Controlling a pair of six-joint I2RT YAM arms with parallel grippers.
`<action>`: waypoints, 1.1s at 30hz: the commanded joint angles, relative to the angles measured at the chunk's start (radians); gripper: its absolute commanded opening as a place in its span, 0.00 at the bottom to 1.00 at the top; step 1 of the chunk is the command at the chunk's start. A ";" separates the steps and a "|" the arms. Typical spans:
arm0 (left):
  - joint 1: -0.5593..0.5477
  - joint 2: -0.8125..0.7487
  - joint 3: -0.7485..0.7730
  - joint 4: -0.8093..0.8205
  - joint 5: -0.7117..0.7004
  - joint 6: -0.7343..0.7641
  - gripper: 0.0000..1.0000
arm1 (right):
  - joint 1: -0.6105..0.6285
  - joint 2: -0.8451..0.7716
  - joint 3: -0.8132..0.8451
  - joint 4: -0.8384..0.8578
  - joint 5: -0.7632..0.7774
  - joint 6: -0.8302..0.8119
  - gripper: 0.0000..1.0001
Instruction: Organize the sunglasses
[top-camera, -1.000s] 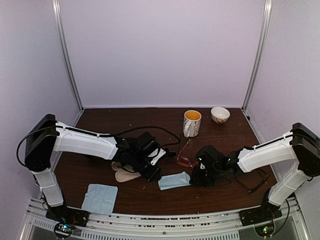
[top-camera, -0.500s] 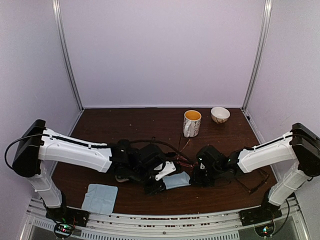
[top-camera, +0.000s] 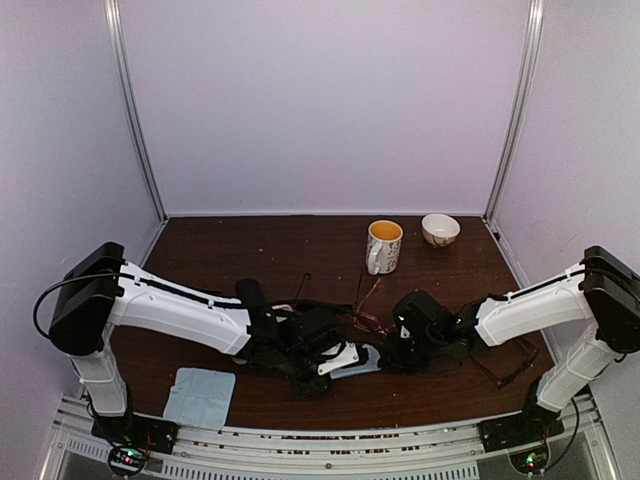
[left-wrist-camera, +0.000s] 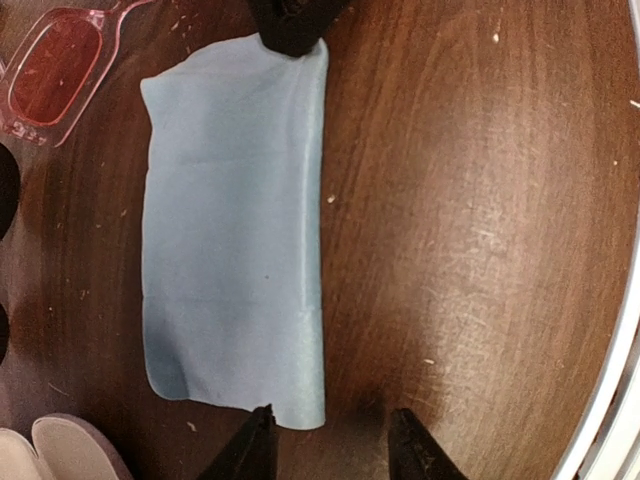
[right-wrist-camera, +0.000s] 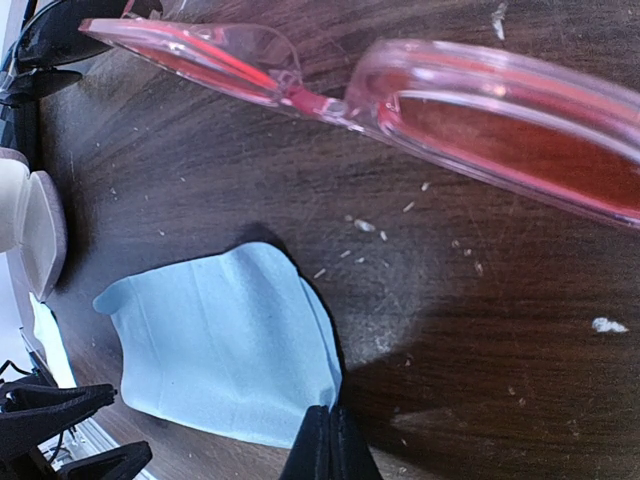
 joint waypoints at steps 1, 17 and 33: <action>-0.007 0.018 0.034 0.015 -0.062 0.024 0.40 | 0.004 0.013 -0.016 -0.015 -0.001 -0.005 0.00; -0.014 0.057 0.021 0.061 -0.093 0.044 0.22 | 0.004 0.013 -0.013 -0.021 -0.004 -0.009 0.00; -0.015 -0.040 -0.049 0.101 -0.118 -0.021 0.00 | 0.005 -0.021 0.052 -0.106 -0.009 -0.038 0.00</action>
